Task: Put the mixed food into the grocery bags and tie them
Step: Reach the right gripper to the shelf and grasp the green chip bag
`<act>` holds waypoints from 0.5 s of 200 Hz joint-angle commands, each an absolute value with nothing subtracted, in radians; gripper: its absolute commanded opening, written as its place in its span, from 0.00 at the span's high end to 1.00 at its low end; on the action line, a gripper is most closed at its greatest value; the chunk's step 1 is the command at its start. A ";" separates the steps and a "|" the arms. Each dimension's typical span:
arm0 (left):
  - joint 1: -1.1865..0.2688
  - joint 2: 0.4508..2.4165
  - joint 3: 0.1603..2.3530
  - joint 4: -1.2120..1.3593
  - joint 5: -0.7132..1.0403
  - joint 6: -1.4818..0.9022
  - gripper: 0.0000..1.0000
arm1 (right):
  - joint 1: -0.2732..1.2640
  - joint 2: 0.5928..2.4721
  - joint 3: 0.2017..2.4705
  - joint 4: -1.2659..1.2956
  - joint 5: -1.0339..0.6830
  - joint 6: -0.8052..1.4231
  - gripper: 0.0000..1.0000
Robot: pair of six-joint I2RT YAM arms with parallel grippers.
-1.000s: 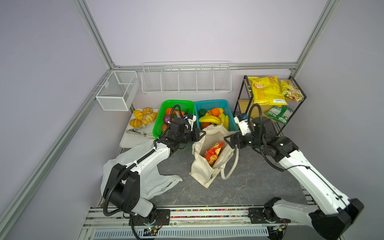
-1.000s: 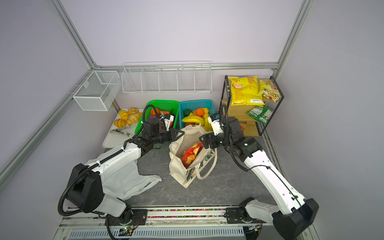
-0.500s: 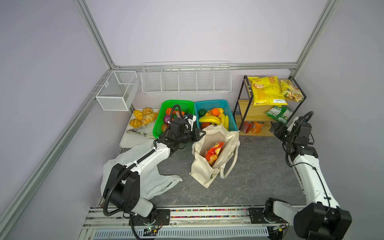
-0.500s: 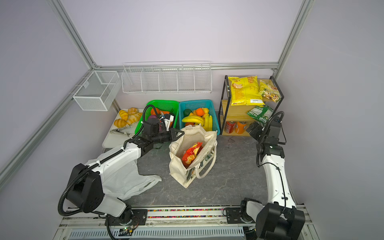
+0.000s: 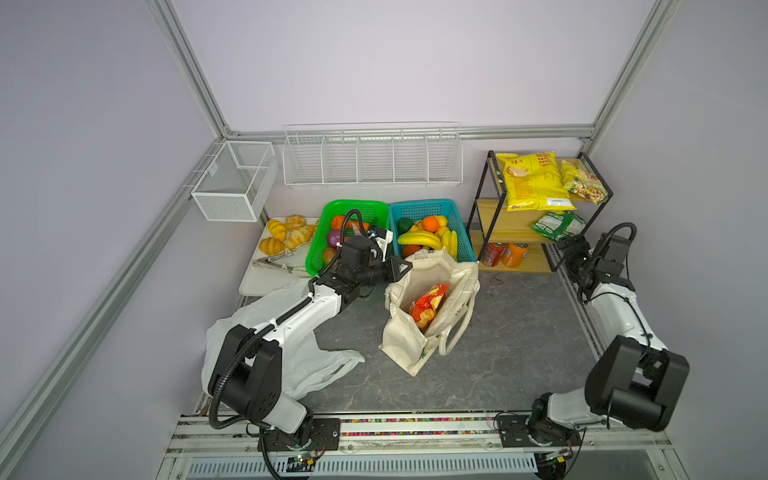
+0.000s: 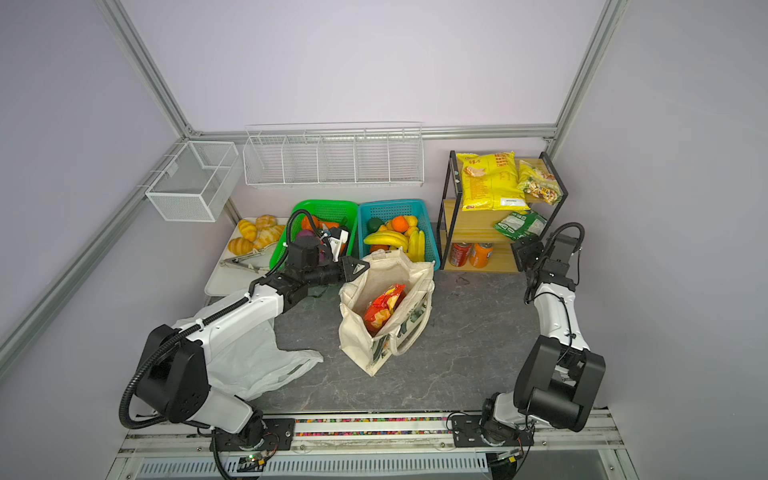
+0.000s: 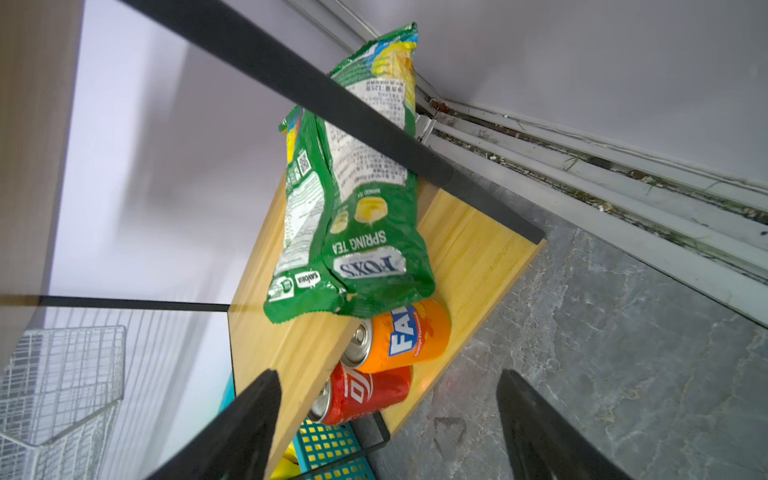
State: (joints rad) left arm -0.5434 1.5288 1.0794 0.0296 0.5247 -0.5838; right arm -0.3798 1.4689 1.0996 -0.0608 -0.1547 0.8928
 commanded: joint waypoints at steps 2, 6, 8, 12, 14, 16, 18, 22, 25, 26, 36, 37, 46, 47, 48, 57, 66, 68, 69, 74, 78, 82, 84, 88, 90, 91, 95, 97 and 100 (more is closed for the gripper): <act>-0.539 1.538 1.088 0.076 0.529 -0.589 1.00 | -0.388 1.503 1.145 -0.015 -0.151 0.946 0.21; -0.540 1.538 1.088 0.075 0.529 -0.589 1.00 | -0.388 1.511 1.151 -0.014 -0.150 0.948 0.22; -0.539 1.538 1.089 0.075 0.529 -0.589 1.00 | -0.388 1.515 1.154 -0.015 -0.150 0.948 0.23; -0.539 1.539 1.089 0.075 0.529 -0.589 1.00 | -0.389 1.521 1.158 -0.016 -0.148 0.948 0.24; -0.539 1.540 1.089 0.075 0.530 -0.589 1.00 | -0.389 1.524 1.161 -0.016 -0.147 0.948 0.24; -0.538 1.539 1.090 0.075 0.530 -0.587 1.00 | -0.389 1.527 1.163 -0.017 -0.145 0.948 0.25; -0.538 1.540 1.089 0.075 0.531 -0.586 1.00 | -0.389 1.530 1.165 -0.017 -0.144 0.948 0.25; -0.538 1.542 1.090 0.075 0.532 -0.586 1.00 | -0.388 1.536 1.169 -0.017 -0.141 0.948 0.26; -0.540 1.542 1.089 0.075 0.532 -0.587 1.00 | -0.388 1.540 1.172 -0.017 -0.139 0.949 0.27; -0.539 1.542 1.090 0.075 0.532 -0.587 1.00 | -0.388 1.541 1.173 -0.018 -0.138 0.949 0.27; -0.540 1.545 1.091 0.075 0.532 -0.584 1.00 | -0.388 1.555 1.182 -0.022 -0.132 0.951 0.29; -0.539 1.546 1.092 0.075 0.532 -0.584 1.00 | -0.388 1.556 1.182 -0.023 -0.131 0.951 0.29; -0.539 1.548 1.092 0.074 0.532 -0.584 1.00 | -0.389 1.565 1.189 -0.028 -0.124 0.950 0.30; -0.539 1.549 1.093 0.075 0.532 -0.584 1.00 | -0.388 1.566 1.190 -0.029 -0.123 0.949 0.30; -0.540 1.550 1.093 0.075 0.533 -0.584 1.00 | -0.388 1.567 1.190 -0.028 -0.122 0.949 0.30; -0.539 1.551 1.094 0.075 0.534 -0.584 1.00 | -0.389 1.573 1.194 -0.028 -0.116 0.948 0.30; -0.539 1.554 1.095 0.077 0.535 -0.584 1.00 | -0.388 1.579 1.199 -0.029 -0.108 0.948 0.31; -0.539 1.555 1.095 0.077 0.536 -0.585 1.00 | -0.388 1.581 1.199 -0.029 -0.106 0.948 0.31; -0.540 1.554 1.095 0.077 0.537 -0.585 1.00 | -0.388 1.581 1.199 -0.029 -0.105 0.947 0.31; -0.540 1.556 1.095 0.077 0.535 -0.585 1.00 | -0.388 1.584 1.201 -0.029 -0.101 0.948 0.32; -0.539 1.556 1.095 0.077 0.534 -0.585 1.00 | -0.389 1.586 1.201 -0.028 -0.096 0.947 0.33; -0.539 1.556 1.095 0.077 0.535 -0.585 1.00 | -0.389 1.589 1.201 -0.026 -0.091 0.947 0.33; -0.540 1.557 1.095 0.077 0.535 -0.585 1.00 | -0.388 1.591 1.201 -0.025 -0.089 0.948 0.33; -0.539 1.557 1.095 0.077 0.535 -0.584 1.00 | -0.388 1.594 1.201 -0.023 -0.088 0.947 0.34; -0.539 1.557 1.095 0.077 0.535 -0.585 1.00 | -0.388 1.597 1.201 -0.022 -0.087 0.948 0.34; -0.539 1.557 1.095 0.077 0.535 -0.585 1.00 | -0.388 1.597 1.202 -0.022 -0.086 0.948 0.34; -0.540 1.559 1.095 0.077 0.535 -0.585 1.00 | -0.389 1.601 1.202 -0.020 -0.083 0.948 0.34; -0.540 1.560 1.095 0.077 0.535 -0.586 1.00 | -0.388 1.603 1.203 -0.020 -0.082 0.949 0.35; -0.539 1.559 1.096 0.077 0.536 -0.585 1.00 | -0.388 1.608 1.204 -0.018 -0.082 0.950 0.35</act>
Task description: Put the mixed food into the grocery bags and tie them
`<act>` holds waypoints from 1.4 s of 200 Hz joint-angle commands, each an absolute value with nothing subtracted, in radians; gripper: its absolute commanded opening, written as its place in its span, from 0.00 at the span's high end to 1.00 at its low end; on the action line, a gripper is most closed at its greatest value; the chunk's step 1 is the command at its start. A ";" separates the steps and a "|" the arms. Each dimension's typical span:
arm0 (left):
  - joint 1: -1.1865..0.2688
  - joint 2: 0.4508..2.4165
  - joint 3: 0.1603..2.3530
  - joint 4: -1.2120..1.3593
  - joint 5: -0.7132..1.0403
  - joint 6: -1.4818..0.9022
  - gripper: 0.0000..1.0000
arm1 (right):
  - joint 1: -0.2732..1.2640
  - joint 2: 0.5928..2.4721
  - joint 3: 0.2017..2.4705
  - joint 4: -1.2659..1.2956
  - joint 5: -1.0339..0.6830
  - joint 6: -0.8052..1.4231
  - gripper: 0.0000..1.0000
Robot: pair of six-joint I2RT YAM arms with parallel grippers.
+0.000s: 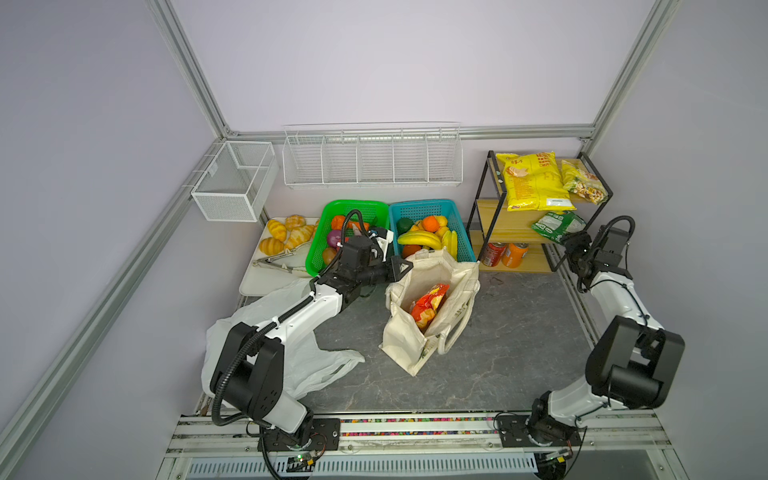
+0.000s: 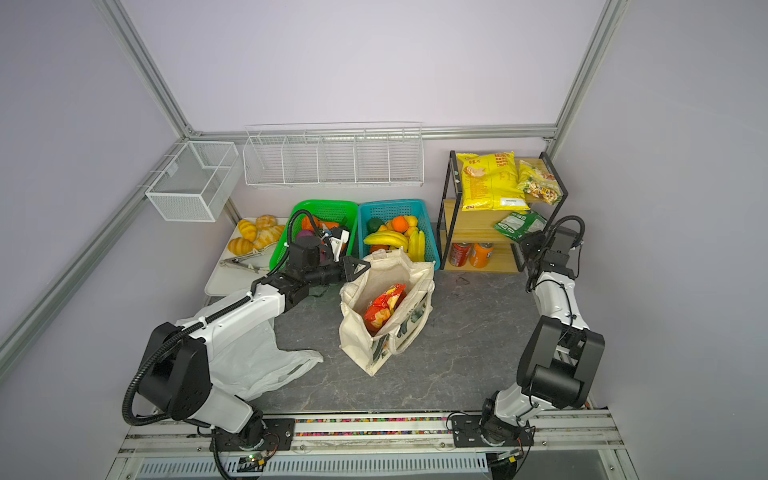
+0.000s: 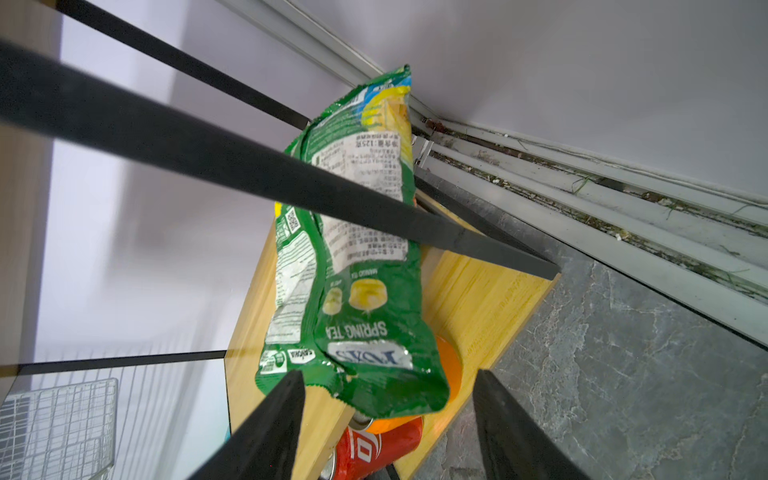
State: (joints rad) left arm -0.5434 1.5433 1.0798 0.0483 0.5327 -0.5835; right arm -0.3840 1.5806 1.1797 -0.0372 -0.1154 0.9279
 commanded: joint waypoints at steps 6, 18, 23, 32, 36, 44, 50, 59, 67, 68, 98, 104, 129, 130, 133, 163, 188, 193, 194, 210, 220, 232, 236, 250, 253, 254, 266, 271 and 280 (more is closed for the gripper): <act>-0.539 1.560 1.097 0.077 0.535 -0.584 1.00 | -0.389 1.612 1.203 -0.013 -0.078 0.951 0.36; -0.540 1.560 1.097 0.078 0.537 -0.584 1.00 | -0.389 1.622 1.207 -0.001 -0.077 0.951 0.38; -0.539 1.561 1.097 0.077 0.537 -0.584 1.00 | -0.388 1.626 1.211 0.000 -0.077 0.951 0.39; -0.539 1.562 1.097 0.075 0.536 -0.584 1.00 | -0.388 1.635 1.221 0.001 -0.079 0.947 0.42; -0.539 1.563 1.097 0.075 0.536 -0.584 1.00 | -0.389 1.639 1.226 0.002 -0.079 0.947 0.43; -0.539 1.563 1.097 0.075 0.536 -0.584 1.00 | -0.389 1.644 1.232 0.002 -0.079 0.945 0.45; -0.539 1.562 1.098 0.075 0.535 -0.584 1.00 | -0.391 1.646 1.236 0.004 -0.078 0.943 0.48; -0.539 1.562 1.096 0.074 0.535 -0.583 1.00 | -0.390 1.646 1.241 0.004 -0.078 0.940 0.52; -0.539 1.560 1.095 0.074 0.534 -0.583 1.00 | -0.390 1.642 1.243 0.004 -0.077 0.937 0.55; -0.539 1.560 1.094 0.074 0.534 -0.583 1.00 | -0.390 1.642 1.242 0.005 -0.077 0.936 0.56; -0.540 1.562 1.094 0.077 0.535 -0.584 1.00 | -0.391 1.629 1.231 0.010 -0.075 0.931 0.69; -0.538 1.562 1.094 0.077 0.535 -0.584 1.00 | -0.393 1.624 1.225 0.013 -0.078 0.931 0.71; -0.538 1.559 1.091 0.075 0.537 -0.582 1.00 | -0.395 1.608 1.210 0.028 -0.089 0.924 0.79; -0.539 1.560 1.091 0.074 0.537 -0.583 1.00 | -0.395 1.608 1.210 0.028 -0.090 0.924 0.80; -0.539 1.559 1.091 0.074 0.537 -0.582 1.00 | -0.396 1.607 1.210 0.029 -0.093 0.925 0.81; -0.540 1.559 1.091 0.071 0.535 -0.578 1.00 | -0.399 1.588 1.205 0.039 -0.131 0.927 0.90; -0.539 1.560 1.092 0.071 0.536 -0.578 1.00 | -0.399 1.556 1.196 0.047 -0.176 0.927 0.94; -0.539 1.561 1.091 0.071 0.536 -0.577 1.00 | -0.399 1.548 1.193 0.049 -0.190 0.927 0.94; -0.539 1.561 1.091 0.071 0.536 -0.577 1.00 | -0.400 1.546 1.192 0.049 -0.193 0.927 0.94; -0.539 1.561 1.091 0.072 0.536 -0.578 1.00 | -0.396 1.514 1.174 0.054 -0.248 0.931 0.94; -0.540 1.562 1.092 0.072 0.536 -0.578 1.00 | -0.393 1.486 1.154 0.057 -0.280 0.932 0.94; -0.539 1.562 1.091 0.074 0.535 -0.580 1.00 | -0.386 1.442 1.120 0.052 -0.302 0.929 0.94; -0.539 1.563 1.091 0.074 0.535 -0.580 1.00 | -0.384 1.425 1.106 0.050 -0.306 0.926 0.94; -0.539 1.564 1.089 0.077 0.535 -0.583 1.00 | -0.380 1.351 1.058 0.029 -0.316 0.907 0.94; -0.539 1.565 1.090 0.077 0.534 -0.584 1.00 | -0.378 1.334 1.049 0.022 -0.317 0.902 0.94; -0.539 1.565 1.090 0.077 0.534 -0.584 1.00 | -0.378 1.327 1.045 0.020 -0.317 0.900 0.94; -0.539 1.565 1.089 0.077 0.534 -0.586 1.00 | -0.373 1.252 1.015 -0.023 -0.316 0.870 0.94; -0.539 1.565 1.088 0.078 0.535 -0.587 1.00 | -0.371 1.219 1.005 -0.048 -0.314 0.855 0.94; -0.539 1.565 1.086 0.081 0.535 -0.589 1.00 | -0.368 1.158 0.990 -0.091 -0.310 0.828 0.94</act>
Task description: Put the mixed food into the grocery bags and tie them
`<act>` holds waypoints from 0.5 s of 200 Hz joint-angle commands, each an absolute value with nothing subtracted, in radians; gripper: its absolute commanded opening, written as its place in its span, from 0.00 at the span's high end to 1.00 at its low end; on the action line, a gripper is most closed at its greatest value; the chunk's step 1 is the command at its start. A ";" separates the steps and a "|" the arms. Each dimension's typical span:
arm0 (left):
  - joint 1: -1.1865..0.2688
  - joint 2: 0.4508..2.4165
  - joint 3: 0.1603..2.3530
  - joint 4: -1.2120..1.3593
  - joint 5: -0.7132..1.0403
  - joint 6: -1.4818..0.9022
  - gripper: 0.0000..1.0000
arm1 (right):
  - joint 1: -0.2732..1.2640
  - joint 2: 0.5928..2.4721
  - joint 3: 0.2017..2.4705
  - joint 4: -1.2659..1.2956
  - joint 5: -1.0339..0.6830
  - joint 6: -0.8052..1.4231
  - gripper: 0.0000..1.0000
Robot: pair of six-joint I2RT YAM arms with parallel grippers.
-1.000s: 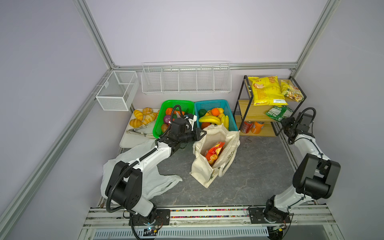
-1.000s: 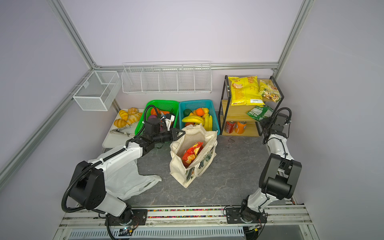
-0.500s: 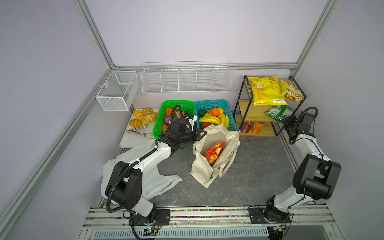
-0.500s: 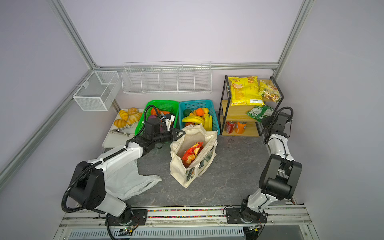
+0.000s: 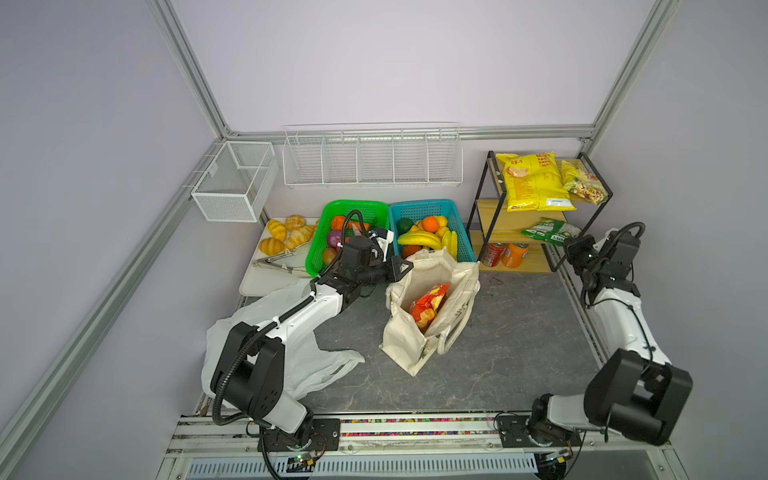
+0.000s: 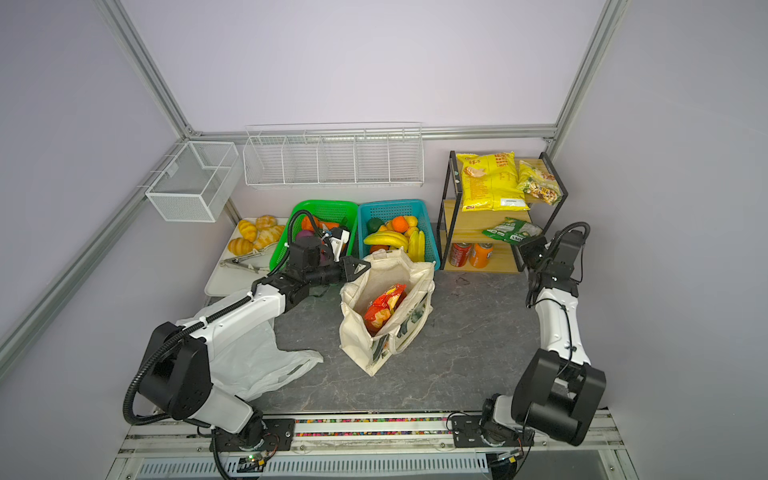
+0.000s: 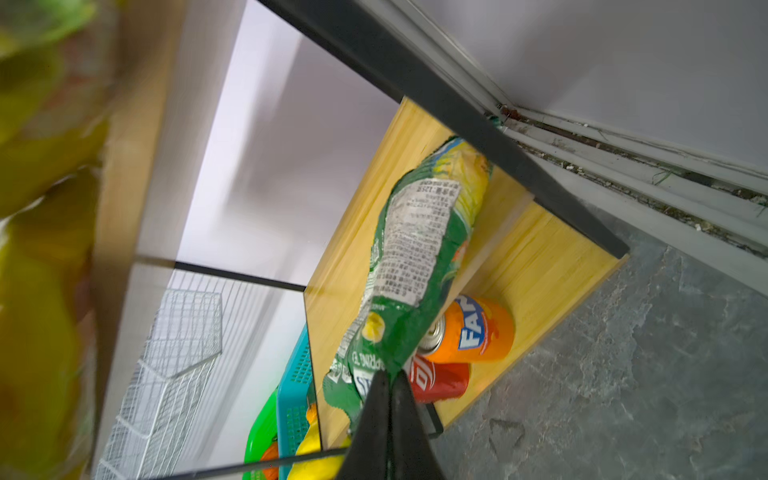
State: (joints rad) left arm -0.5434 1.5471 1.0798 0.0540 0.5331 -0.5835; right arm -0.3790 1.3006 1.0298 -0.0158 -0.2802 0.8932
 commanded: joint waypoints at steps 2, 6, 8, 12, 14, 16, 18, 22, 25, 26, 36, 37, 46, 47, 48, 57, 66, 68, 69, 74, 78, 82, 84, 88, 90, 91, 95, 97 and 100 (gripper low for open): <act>-0.538 1.565 1.086 0.081 0.535 -0.589 1.00 | -0.367 1.142 0.986 -0.099 -0.308 0.822 0.94; -0.539 1.565 1.085 0.084 0.535 -0.589 1.00 | -0.364 1.115 0.979 -0.116 -0.306 0.813 0.94; -0.539 1.565 1.085 0.083 0.534 -0.589 1.00 | -0.364 1.102 0.976 -0.125 -0.305 0.807 0.94; -0.538 1.565 1.083 0.086 0.532 -0.590 1.00 | -0.360 1.075 0.971 -0.142 -0.303 0.797 0.94; -0.539 1.567 1.082 0.087 0.532 -0.591 1.00 | -0.358 1.061 0.970 -0.149 -0.304 0.790 0.94; -0.539 1.567 1.082 0.089 0.531 -0.592 1.00 | -0.356 1.050 0.968 -0.160 -0.303 0.785 0.94; -0.538 1.568 1.081 0.090 0.531 -0.594 1.00 | -0.354 1.037 0.967 -0.169 -0.303 0.778 0.94; -0.538 1.569 1.080 0.093 0.532 -0.595 1.00 | -0.348 1.015 0.966 -0.189 -0.304 0.767 0.94; -0.538 1.569 1.079 0.094 0.532 -0.596 1.00 | -0.344 0.999 0.968 -0.205 -0.304 0.757 0.94; -0.538 1.569 1.079 0.094 0.532 -0.597 1.00 | -0.343 0.994 0.969 -0.210 -0.304 0.753 0.94; -0.538 1.574 1.078 0.098 0.535 -0.601 1.00 | -0.323 0.950 0.981 -0.262 -0.310 0.715 0.94; -0.539 1.575 1.078 0.099 0.535 -0.601 1.00 | -0.320 0.945 0.982 -0.268 -0.310 0.711 0.94; -0.539 1.580 1.078 0.104 0.538 -0.606 1.00 | -0.293 0.916 0.997 -0.306 -0.314 0.680 0.94; -0.539 1.581 1.078 0.104 0.538 -0.606 1.00 | -0.289 0.913 0.999 -0.310 -0.315 0.676 0.94; -0.540 1.581 1.076 0.104 0.538 -0.607 1.00 | -0.287 0.910 1.001 -0.314 -0.316 0.672 0.94; -0.538 1.585 1.078 0.108 0.539 -0.612 1.00 | -0.251 0.893 1.021 -0.344 -0.331 0.642 0.94; -0.538 1.588 1.078 0.110 0.541 -0.613 1.00 | -0.215 0.880 1.044 -0.376 -0.343 0.617 0.94; -0.538 1.589 1.078 0.111 0.541 -0.615 1.00 | -0.207 0.879 1.048 -0.382 -0.346 0.611 0.94; -0.538 1.589 1.078 0.112 0.541 -0.615 1.00 | -0.199 0.879 1.050 -0.384 -0.347 0.607 0.94; -0.540 1.589 1.078 0.112 0.541 -0.615 1.00 | -0.181 0.874 1.061 -0.394 -0.359 0.594 0.94; -0.539 1.591 1.078 0.113 0.541 -0.615 1.00 | -0.165 0.872 1.069 -0.400 -0.371 0.583 0.94; -0.538 1.591 1.078 0.114 0.540 -0.616 1.00 | -0.150 0.871 1.078 -0.403 -0.383 0.578 0.94; -0.538 1.591 1.078 0.114 0.540 -0.617 1.00 | -0.142 0.869 1.081 -0.405 -0.389 0.574 0.94; -0.538 1.592 1.078 0.114 0.540 -0.617 1.00 | -0.124 0.869 1.088 -0.407 -0.398 0.567 0.94; -0.538 1.592 1.078 0.112 0.540 -0.617 1.00 | -0.113 0.868 1.092 -0.408 -0.403 0.566 0.94; -0.538 1.593 1.078 0.112 0.540 -0.617 1.00 | -0.108 0.868 1.094 -0.408 -0.406 0.564 0.94; -0.539 1.593 1.079 0.112 0.540 -0.617 1.00 | -0.087 0.869 1.101 -0.409 -0.414 0.556 0.94; -0.539 1.592 1.079 0.112 0.540 -0.617 1.00 | -0.076 0.871 1.107 -0.409 -0.419 0.551 0.94; -0.538 1.592 1.078 0.112 0.540 -0.616 1.00 | -0.058 0.873 1.114 -0.410 -0.426 0.548 0.94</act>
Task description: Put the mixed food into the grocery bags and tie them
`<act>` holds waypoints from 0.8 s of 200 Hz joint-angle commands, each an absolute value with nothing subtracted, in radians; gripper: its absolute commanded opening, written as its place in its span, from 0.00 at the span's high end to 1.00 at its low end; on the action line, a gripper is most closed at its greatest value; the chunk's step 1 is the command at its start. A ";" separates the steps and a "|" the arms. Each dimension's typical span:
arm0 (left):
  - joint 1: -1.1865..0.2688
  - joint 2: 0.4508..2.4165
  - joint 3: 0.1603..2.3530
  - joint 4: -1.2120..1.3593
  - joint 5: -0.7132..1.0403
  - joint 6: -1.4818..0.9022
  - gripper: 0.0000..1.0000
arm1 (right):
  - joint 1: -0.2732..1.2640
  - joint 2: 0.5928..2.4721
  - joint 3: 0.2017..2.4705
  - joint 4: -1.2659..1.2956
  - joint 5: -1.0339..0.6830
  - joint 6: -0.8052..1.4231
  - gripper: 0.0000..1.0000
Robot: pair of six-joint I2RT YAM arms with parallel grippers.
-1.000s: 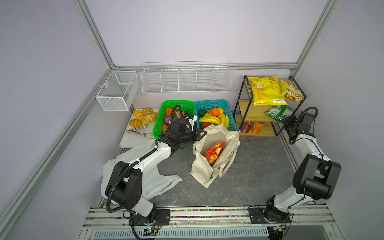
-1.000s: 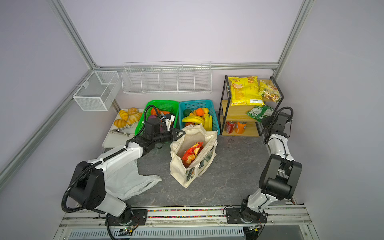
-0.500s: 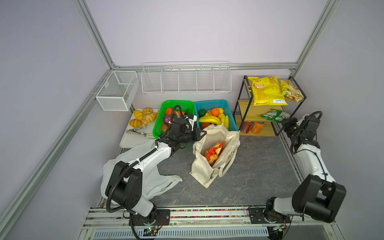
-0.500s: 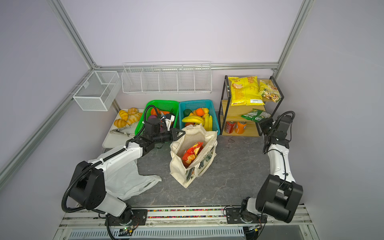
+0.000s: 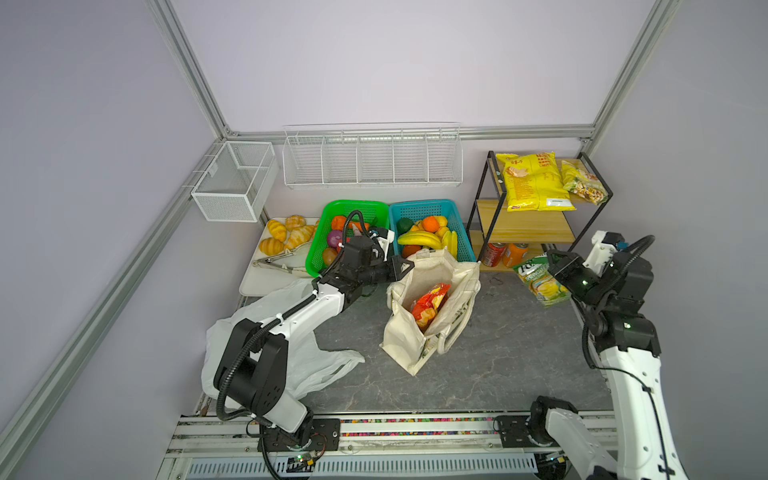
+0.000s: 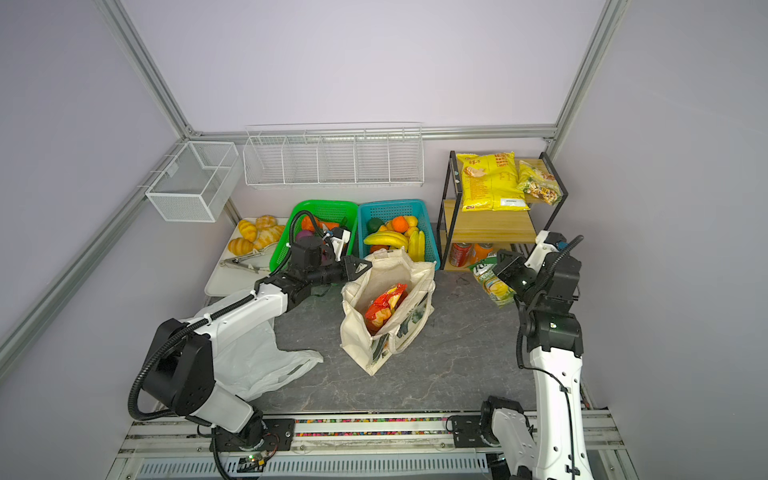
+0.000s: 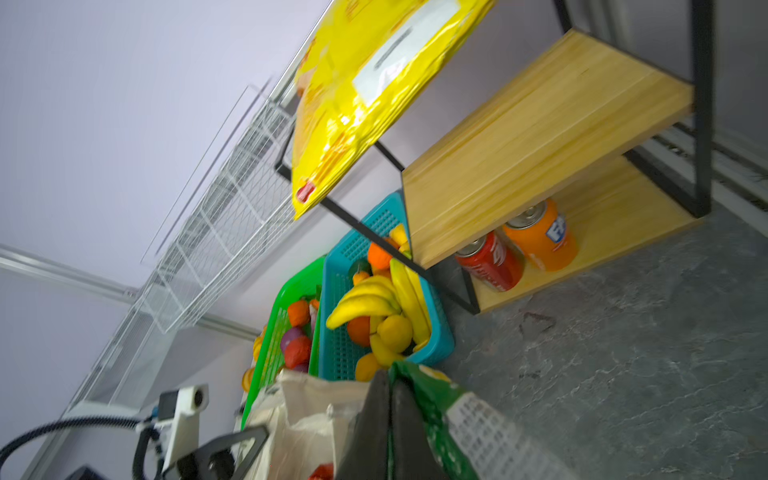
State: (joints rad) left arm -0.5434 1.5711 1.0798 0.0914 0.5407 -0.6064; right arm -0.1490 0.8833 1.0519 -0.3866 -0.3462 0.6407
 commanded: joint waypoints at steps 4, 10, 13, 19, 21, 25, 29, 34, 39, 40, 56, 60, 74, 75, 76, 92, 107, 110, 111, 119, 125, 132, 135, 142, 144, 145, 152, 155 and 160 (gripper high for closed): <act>-0.539 1.592 1.078 0.112 0.539 -0.615 1.00 | -0.034 0.878 1.124 -0.411 -0.431 0.541 0.94; -0.539 1.593 1.078 0.112 0.538 -0.615 1.00 | 0.003 0.884 1.140 -0.412 -0.434 0.529 0.94; -0.539 1.594 1.078 0.111 0.536 -0.615 1.00 | 0.022 0.889 1.149 -0.411 -0.435 0.523 0.94; -0.539 1.594 1.080 0.110 0.537 -0.616 1.00 | 0.062 0.898 1.167 -0.407 -0.439 0.510 0.94; -0.540 1.594 1.081 0.110 0.536 -0.615 1.00 | 0.075 0.903 1.175 -0.407 -0.440 0.503 0.94; -0.539 1.595 1.081 0.110 0.538 -0.615 1.00 | 0.100 0.912 1.192 -0.408 -0.440 0.492 0.94; -0.539 1.597 1.083 0.110 0.538 -0.617 1.00 | 0.125 0.922 1.211 -0.413 -0.436 0.480 0.94; -0.538 1.600 1.085 0.109 0.539 -0.617 1.00 | 0.155 0.937 1.235 -0.418 -0.432 0.464 0.94; -0.539 1.600 1.086 0.109 0.539 -0.619 1.00 | 0.188 0.950 1.257 -0.421 -0.429 0.448 0.94; -0.539 1.600 1.087 0.109 0.539 -0.619 1.00 | 0.188 0.952 1.262 -0.421 -0.428 0.446 0.94; -0.539 1.604 1.089 0.110 0.540 -0.621 1.00 | 0.294 0.992 1.322 -0.426 -0.423 0.400 0.94; -0.539 1.605 1.089 0.112 0.540 -0.623 1.00 | 0.316 1.003 1.336 -0.429 -0.425 0.389 0.94; -0.539 1.607 1.091 0.112 0.541 -0.626 1.00 | 0.383 1.037 1.374 -0.438 -0.428 0.362 0.94; -0.539 1.607 1.091 0.112 0.541 -0.626 1.00 | 0.388 1.040 1.377 -0.438 -0.428 0.360 0.94; -0.539 1.607 1.091 0.113 0.541 -0.626 1.00 | 0.392 1.042 1.379 -0.439 -0.428 0.359 0.94; -0.539 1.611 1.092 0.114 0.543 -0.626 1.00 | 0.448 1.084 1.400 -0.452 -0.444 0.345 0.94; -0.538 1.612 1.095 0.112 0.546 -0.627 1.00 | 0.485 1.116 1.401 -0.460 -0.468 0.339 0.94; -0.538 1.613 1.095 0.112 0.547 -0.627 1.00 | 0.492 1.120 1.399 -0.460 -0.471 0.339 0.94; -0.538 1.614 1.095 0.112 0.547 -0.627 1.00 | 0.494 1.122 1.398 -0.460 -0.472 0.338 0.94; -0.539 1.613 1.095 0.111 0.548 -0.627 1.00 | 0.511 1.134 1.388 -0.459 -0.477 0.337 0.94; -0.539 1.612 1.096 0.109 0.550 -0.626 1.00 | 0.520 1.141 1.382 -0.459 -0.479 0.336 0.94; -0.539 1.613 1.097 0.109 0.551 -0.626 1.00 | 0.529 1.152 1.371 -0.459 -0.483 0.338 0.94; -0.539 1.612 1.097 0.110 0.552 -0.626 1.00 | 0.533 1.156 1.368 -0.457 -0.486 0.339 0.94; -0.539 1.611 1.097 0.111 0.553 -0.626 1.00 | 0.541 1.167 1.358 -0.452 -0.493 0.342 0.94; -0.539 1.612 1.097 0.110 0.554 -0.626 1.00 | 0.542 1.170 1.357 -0.452 -0.495 0.343 0.94; -0.539 1.611 1.097 0.110 0.554 -0.625 1.00 | 0.543 1.171 1.355 -0.451 -0.496 0.343 0.94; -0.539 1.609 1.097 0.110 0.556 -0.626 1.00 | 0.548 1.181 1.352 -0.448 -0.506 0.346 0.94; -0.538 1.610 1.097 0.110 0.558 -0.625 1.00 | 0.551 1.187 1.352 -0.447 -0.510 0.345 0.94; -0.539 1.608 1.095 0.110 0.558 -0.624 1.00 | 0.555 1.193 1.352 -0.443 -0.518 0.344 0.94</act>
State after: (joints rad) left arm -0.5415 1.5913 1.0798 0.1093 0.5488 -0.6205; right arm 0.5358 1.1740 1.3647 -0.4820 -0.4698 0.3672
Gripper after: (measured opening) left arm 0.047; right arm 0.063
